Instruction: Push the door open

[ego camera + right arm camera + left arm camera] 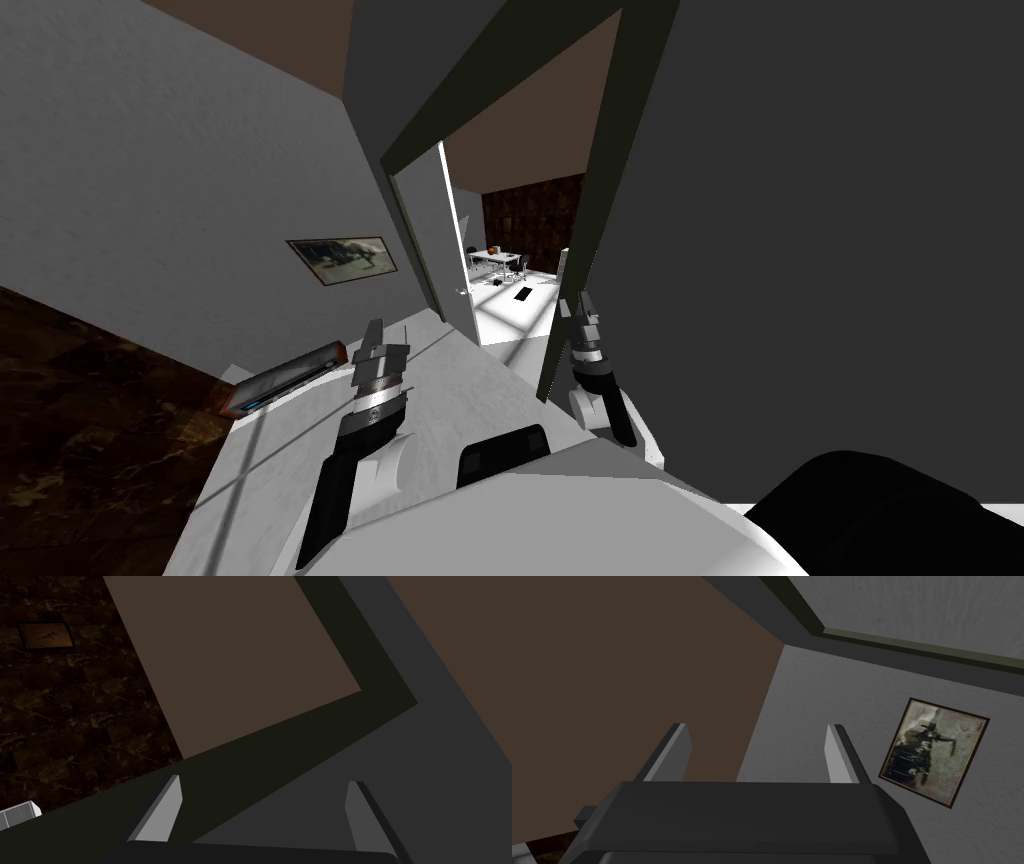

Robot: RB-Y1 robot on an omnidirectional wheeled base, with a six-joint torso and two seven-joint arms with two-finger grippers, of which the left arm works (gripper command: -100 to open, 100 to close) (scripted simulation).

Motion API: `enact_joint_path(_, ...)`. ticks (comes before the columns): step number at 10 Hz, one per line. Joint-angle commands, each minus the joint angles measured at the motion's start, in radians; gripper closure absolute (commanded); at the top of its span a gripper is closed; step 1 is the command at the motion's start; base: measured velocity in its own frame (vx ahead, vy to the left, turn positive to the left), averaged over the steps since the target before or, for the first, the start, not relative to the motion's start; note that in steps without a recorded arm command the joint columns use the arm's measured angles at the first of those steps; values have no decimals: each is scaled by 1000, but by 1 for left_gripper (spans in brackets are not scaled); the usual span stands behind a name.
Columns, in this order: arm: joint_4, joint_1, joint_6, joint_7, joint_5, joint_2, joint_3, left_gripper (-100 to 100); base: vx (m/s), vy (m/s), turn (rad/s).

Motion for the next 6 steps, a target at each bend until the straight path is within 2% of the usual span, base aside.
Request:
enact_joint_path(1, 33, -13, -7, 1, 1, 13, 0, -100, 48, 48, -112)
enact_joint_path(5, 102, -40, -23, 2, 3, 35, 0, -100, 95, 104, -93)
enact_joint_path(6, 132, -53, -30, 2, 4, 44, 0, -100, 91, 122, -91)
